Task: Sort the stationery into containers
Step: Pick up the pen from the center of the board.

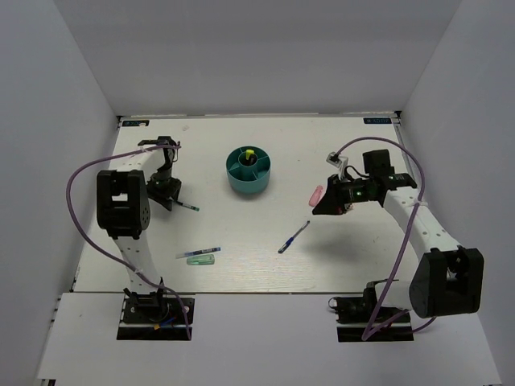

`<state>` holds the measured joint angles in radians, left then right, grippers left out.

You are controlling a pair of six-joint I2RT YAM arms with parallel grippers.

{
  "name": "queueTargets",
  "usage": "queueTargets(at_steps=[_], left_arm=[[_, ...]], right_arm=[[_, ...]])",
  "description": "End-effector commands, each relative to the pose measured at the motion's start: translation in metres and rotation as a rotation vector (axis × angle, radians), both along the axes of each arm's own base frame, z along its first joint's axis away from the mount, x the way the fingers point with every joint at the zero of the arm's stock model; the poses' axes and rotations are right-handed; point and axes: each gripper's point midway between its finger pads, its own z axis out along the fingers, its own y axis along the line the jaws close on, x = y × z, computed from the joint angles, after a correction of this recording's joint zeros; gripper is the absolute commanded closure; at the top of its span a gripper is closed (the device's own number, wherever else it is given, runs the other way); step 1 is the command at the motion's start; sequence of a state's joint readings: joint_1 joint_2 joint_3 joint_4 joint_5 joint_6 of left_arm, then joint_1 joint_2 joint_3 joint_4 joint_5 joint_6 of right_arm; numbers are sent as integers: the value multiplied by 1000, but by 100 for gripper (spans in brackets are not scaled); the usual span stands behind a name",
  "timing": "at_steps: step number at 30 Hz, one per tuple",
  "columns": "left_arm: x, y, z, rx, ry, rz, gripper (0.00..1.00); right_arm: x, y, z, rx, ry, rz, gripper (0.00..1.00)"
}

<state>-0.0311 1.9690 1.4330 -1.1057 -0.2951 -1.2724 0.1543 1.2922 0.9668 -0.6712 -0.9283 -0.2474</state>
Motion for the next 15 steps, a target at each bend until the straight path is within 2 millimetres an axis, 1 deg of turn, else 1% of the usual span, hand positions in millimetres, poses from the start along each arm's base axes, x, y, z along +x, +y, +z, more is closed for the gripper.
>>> queueTargets(at_steps=[1, 2, 8, 12, 14, 15], left_arm=[[15, 12, 1, 58, -47, 99, 44], [21, 11, 3, 56, -59, 101, 44], [28, 11, -10, 52, -66, 104, 45], [24, 10, -16, 53, -61, 100, 48], [18, 11, -20, 52, -55, 107, 49], [12, 10, -21, 52, -53, 105, 49]], right_arm=[[0, 0, 11, 73, -19, 23, 89], [1, -3, 10, 75, -12, 11, 89], [1, -8, 13, 113, -1, 7, 89], [2, -11, 13, 131, 10, -3, 89], [2, -12, 14, 144, 18, 1, 89], [1, -12, 14, 147, 21, 3, 89]])
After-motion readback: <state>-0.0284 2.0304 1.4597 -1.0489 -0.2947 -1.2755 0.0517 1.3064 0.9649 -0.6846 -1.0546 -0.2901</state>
